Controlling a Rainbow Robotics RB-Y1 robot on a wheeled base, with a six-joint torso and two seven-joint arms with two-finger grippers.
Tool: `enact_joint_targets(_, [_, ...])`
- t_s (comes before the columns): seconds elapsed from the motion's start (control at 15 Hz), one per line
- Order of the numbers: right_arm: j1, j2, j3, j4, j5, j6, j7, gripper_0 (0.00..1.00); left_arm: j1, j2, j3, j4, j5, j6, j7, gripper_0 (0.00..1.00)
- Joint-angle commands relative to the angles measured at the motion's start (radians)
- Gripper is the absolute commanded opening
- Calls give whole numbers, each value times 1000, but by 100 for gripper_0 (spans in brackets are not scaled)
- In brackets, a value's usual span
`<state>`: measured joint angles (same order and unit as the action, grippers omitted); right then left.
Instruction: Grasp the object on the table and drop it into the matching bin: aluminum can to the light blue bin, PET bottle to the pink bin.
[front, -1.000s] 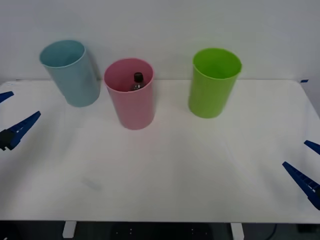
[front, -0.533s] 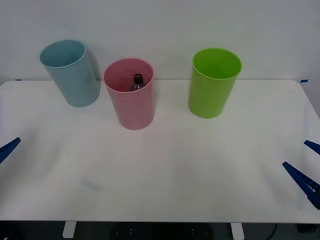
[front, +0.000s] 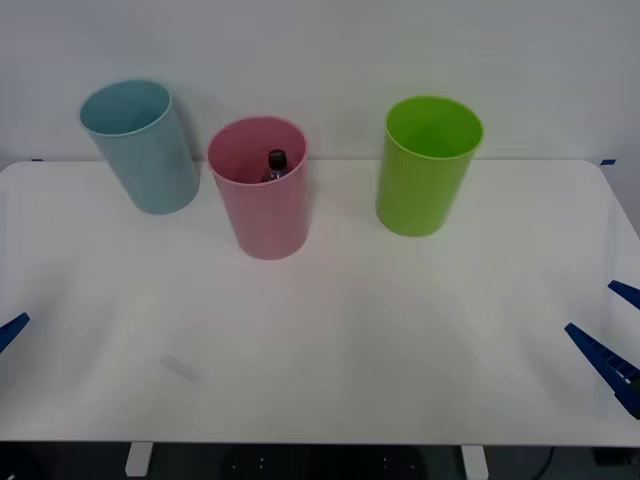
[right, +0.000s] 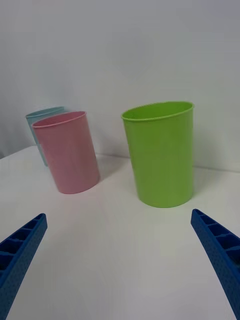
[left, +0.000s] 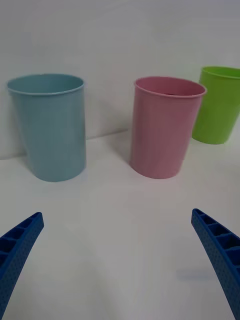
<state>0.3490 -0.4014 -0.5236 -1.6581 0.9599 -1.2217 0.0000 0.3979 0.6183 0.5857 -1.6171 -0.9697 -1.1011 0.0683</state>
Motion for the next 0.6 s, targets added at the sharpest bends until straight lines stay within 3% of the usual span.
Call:
enact_joint_targets(0.07, [0, 0, 0, 0, 0, 0, 0, 100, 9, 0, -6, 0, 0, -6, 1, 100])
enact_joint_targets(0.6, [0, 0, 0, 0, 0, 0, 0, 100, 39, 0, -15, -1, -1, -11, 1, 100])
